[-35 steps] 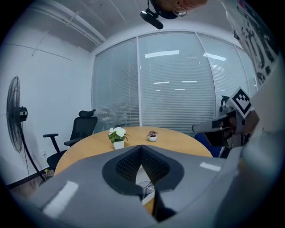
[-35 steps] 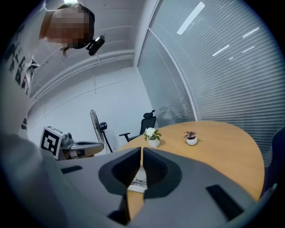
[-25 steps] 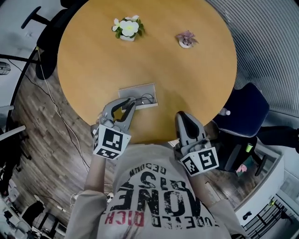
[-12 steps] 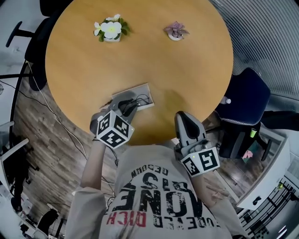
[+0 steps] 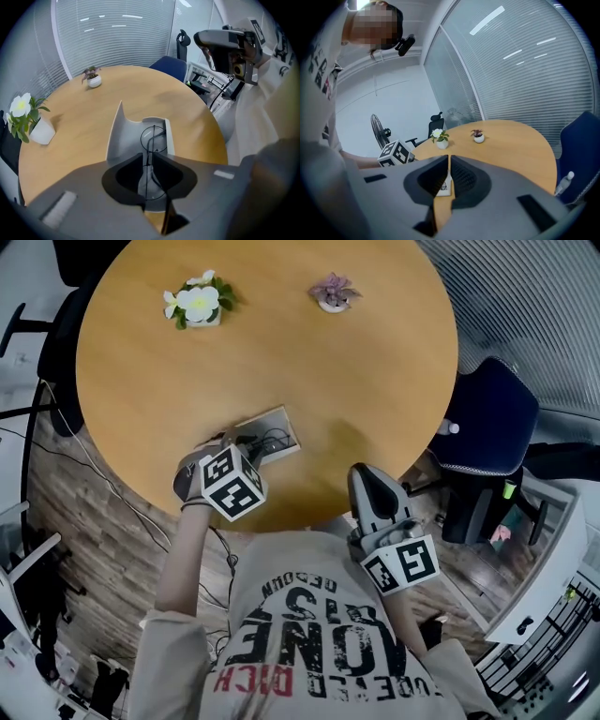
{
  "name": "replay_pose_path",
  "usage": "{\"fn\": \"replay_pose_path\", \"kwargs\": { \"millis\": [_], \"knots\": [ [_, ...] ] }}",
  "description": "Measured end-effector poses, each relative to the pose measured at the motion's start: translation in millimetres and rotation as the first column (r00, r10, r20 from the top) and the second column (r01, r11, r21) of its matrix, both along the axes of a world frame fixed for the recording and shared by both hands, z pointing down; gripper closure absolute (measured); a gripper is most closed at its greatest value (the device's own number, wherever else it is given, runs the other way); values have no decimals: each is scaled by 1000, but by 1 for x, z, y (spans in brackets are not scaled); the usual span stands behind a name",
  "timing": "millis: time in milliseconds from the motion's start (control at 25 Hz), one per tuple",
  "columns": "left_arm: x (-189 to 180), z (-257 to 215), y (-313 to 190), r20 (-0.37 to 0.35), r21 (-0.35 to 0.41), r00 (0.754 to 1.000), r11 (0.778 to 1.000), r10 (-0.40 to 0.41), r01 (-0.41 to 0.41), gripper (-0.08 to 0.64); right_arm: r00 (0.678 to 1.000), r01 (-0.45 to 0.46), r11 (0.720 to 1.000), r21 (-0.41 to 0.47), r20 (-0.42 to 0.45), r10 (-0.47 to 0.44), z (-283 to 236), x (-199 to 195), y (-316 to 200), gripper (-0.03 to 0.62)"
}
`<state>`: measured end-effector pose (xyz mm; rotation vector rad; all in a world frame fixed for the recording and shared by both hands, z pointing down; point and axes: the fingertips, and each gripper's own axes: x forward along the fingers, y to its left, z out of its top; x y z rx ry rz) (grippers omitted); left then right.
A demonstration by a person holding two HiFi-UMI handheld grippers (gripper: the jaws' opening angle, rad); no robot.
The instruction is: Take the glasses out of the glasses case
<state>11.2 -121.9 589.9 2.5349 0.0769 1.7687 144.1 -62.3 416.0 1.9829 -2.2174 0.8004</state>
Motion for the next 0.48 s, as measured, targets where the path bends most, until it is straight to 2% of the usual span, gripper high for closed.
{"fn": "replay_pose_path", "kwargs": {
  "millis": [200,480],
  "knots": [
    [3,7,3,52,-12,998,1000,23,-23,503,1000,-4,1000,-6,3,4,1,1,4,568],
    [3,15,5,120,34,990,996,76,-81,519,1000,5,1000,-11,6,-5,3,0,6,568]
  ]
}}
